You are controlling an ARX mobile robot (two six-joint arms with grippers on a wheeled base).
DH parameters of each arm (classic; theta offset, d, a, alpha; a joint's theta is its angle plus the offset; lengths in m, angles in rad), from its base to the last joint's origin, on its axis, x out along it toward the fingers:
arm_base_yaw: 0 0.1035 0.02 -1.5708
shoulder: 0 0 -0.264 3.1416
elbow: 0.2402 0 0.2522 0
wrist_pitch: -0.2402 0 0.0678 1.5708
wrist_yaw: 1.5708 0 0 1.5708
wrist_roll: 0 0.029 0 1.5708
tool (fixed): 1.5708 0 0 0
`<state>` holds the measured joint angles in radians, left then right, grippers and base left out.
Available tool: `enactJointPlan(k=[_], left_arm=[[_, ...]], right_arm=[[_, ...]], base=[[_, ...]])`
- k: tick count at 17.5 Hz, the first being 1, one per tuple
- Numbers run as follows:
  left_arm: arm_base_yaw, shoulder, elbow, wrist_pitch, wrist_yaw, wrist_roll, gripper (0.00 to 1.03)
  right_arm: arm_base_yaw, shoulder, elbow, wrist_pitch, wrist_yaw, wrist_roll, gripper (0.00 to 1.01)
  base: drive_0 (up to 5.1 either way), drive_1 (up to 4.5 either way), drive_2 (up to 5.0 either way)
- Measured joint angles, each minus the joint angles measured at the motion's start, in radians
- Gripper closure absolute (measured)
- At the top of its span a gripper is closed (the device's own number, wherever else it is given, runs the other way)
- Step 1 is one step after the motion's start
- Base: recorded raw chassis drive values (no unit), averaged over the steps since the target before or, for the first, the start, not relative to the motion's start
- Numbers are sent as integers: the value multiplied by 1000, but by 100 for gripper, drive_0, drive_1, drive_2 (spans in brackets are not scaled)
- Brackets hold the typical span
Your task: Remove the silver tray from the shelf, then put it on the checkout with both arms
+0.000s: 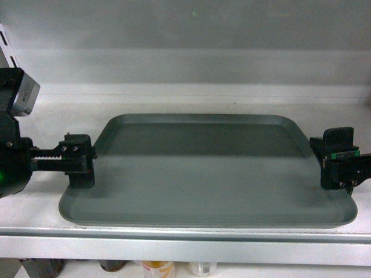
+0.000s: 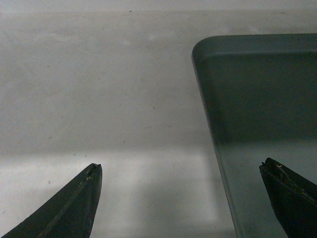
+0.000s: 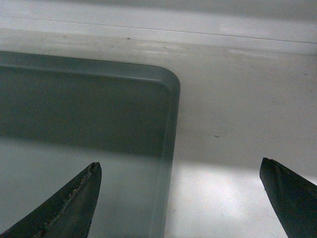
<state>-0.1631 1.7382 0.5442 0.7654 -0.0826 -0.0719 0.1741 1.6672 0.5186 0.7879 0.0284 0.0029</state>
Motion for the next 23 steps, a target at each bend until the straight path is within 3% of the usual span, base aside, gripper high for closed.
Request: enactJointPlan(k=[3, 6, 10, 18, 19, 20, 23], left_arm=[[6, 76, 114, -112, 15, 8, 5], [-3, 83, 140, -148, 12, 10, 5], [-10, 109, 164, -179, 5, 9, 5], [-19, 124, 176, -197, -4, -4, 5], [-25, 127, 176, -188, -10, -3, 8], [-46, 135, 176, -164, -3, 11, 41], [-59, 141, 176, -151, 6, 21, 80]], right_arm=[[0, 134, 146, -108, 38, 43, 3], [6, 152, 198, -175, 51, 60, 3], [18, 178, 233, -269, 74, 85, 3], [23, 203, 265, -325, 83, 139, 3], [23, 205, 265, -317, 83, 138, 3], [24, 211, 264, -301, 79, 138, 29], [35, 212, 253, -278, 79, 136, 70]], base=[[0, 0, 0], [0, 0, 0], [0, 0, 0], [0, 0, 0], [0, 0, 0], [0, 0, 0], [0, 0, 0]])
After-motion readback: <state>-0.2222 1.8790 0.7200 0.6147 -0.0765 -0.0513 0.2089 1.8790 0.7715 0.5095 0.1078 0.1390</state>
